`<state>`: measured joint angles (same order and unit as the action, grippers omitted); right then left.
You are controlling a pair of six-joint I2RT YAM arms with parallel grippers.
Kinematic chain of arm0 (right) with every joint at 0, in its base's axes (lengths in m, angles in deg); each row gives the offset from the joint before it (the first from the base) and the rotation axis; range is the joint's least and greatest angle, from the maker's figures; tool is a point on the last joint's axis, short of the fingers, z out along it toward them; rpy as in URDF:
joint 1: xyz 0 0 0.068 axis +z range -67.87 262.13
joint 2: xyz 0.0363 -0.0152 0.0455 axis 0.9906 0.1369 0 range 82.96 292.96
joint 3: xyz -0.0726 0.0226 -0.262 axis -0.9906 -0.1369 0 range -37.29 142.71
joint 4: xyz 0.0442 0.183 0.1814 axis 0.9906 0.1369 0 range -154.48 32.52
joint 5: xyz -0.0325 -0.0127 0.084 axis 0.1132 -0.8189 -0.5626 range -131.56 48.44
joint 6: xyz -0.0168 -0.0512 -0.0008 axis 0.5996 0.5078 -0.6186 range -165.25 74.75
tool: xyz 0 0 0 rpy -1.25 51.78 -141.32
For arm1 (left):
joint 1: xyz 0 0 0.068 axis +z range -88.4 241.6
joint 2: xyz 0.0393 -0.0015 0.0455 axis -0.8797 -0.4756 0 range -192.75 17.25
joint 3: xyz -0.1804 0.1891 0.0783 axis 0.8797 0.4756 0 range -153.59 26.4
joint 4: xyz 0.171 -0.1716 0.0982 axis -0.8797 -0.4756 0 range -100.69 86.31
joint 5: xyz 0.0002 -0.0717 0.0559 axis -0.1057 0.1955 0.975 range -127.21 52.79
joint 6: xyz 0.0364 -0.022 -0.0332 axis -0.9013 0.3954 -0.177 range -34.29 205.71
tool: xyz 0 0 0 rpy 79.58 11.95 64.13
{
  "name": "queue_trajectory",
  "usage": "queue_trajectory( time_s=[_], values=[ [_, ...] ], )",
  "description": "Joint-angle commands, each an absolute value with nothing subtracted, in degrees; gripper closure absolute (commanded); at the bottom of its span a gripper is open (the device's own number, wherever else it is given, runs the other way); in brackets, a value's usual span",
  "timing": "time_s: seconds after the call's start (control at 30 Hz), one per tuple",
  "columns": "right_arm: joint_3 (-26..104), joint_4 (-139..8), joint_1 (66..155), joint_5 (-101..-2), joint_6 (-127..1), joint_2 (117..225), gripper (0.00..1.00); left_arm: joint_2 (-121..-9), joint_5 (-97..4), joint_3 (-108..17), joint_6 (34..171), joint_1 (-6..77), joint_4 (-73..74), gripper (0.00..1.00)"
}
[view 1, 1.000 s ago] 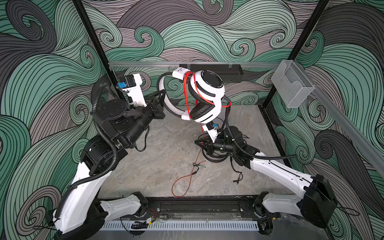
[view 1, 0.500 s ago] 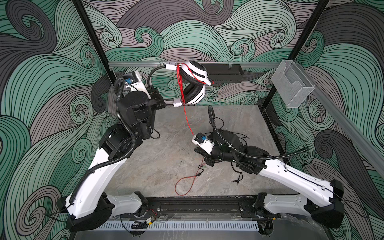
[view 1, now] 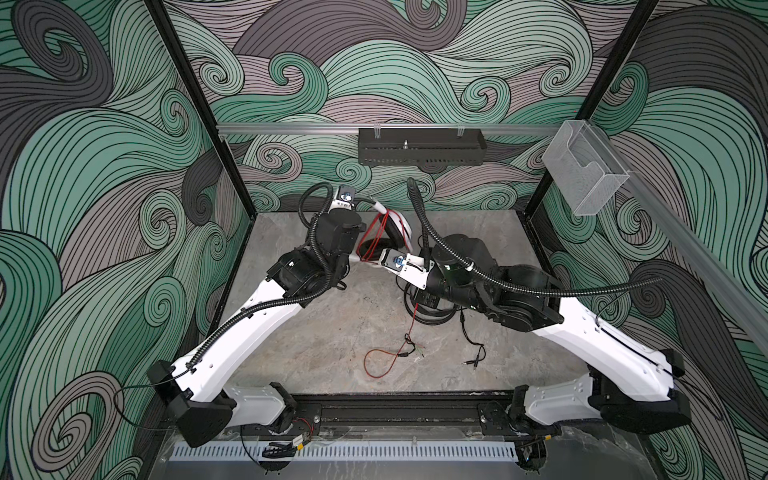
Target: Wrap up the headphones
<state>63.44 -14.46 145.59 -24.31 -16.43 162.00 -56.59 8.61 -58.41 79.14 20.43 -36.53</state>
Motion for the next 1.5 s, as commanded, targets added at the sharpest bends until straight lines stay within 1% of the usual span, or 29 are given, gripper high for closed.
queue_trajectory(
  time_s=[0.0,0.13,0.17,0.23,0.33,0.4,0.63,0.83,0.97,1.0,1.07,1.1,1.27,1.47],
  values=[
    [65.72,-10.41,145.23,-18.46,-10.38,162.95,1.0,-51.28,-2.75,-60.42,74.92,19.94,-41.73,1.0],
    [65.46,-10.43,140.3,-22.42,-11.72,162.87,1.0,-48.59,-12.16,-58.7,78.88,20.03,-49.77,1.0],
    [65.35,-10.52,138.9,-24.2,-12.4,162.56,1.0,-47.77,-12.86,-57.5,80.41,20.03,-50.45,1.0],
    [64.81,-10.93,135.78,-28.16,-13.72,161.91,1.0,-45.46,-16.61,-53.85,82.61,20.2,-49.87,1.0],
    [63.05,-12.21,133.14,-30.08,-14.39,161.3,1.0,-43.4,-21.18,-51.01,85.49,20.32,-48.96,1.0],
    [62.01,-13.31,131.48,-32.07,-15.35,160.9,0.98,-42.25,-25.05,-49.94,86.75,20.29,-48.06,1.0],
    [55.32,-20.22,126.77,-40.25,-19.67,157.82,0.91,-39.82,-36.46,-52.17,92.07,20.29,-45.27,1.0],
    [48.43,-28.96,123.4,-47.6,-22.73,153.49,0.78,-38.61,-39.69,-56.11,96.52,20.29,-44.84,1.0],
    [42.43,-38.39,119.95,-58.62,-27.14,149.91,0.73,-38.56,-40.64,-59.5,98.28,20.3,-44.49,1.0],
    [40.12,-41.8,119.43,-61.38,-28.25,148.64,0.69,-38.65,-40.79,-60.55,98.84,20.3,-44.38,1.0],
    [36.3,-47.98,119.32,-63.64,-30.06,146.93,0.61,-39.08,-41.08,-62.57,99.71,20.29,-44.04,1.0],
    [35.0,-50.11,119.23,-64.55,-31.29,146.66,0.59,-39.31,-41.23,-63.72,100.09,20.29,-43.88,1.0],
    [30.41,-58.16,119.09,-70.29,-39.6,147.24,0.58,-41.29,-41.97,-69.43,102.3,20.32,-42.04,1.0],
    [25.32,-69.36,119.08,-73.87,-49.74,148.43,0.57,-46.22,-40.85,-80.39,103.2,20.29,-42.42,1.0]
  ],
)
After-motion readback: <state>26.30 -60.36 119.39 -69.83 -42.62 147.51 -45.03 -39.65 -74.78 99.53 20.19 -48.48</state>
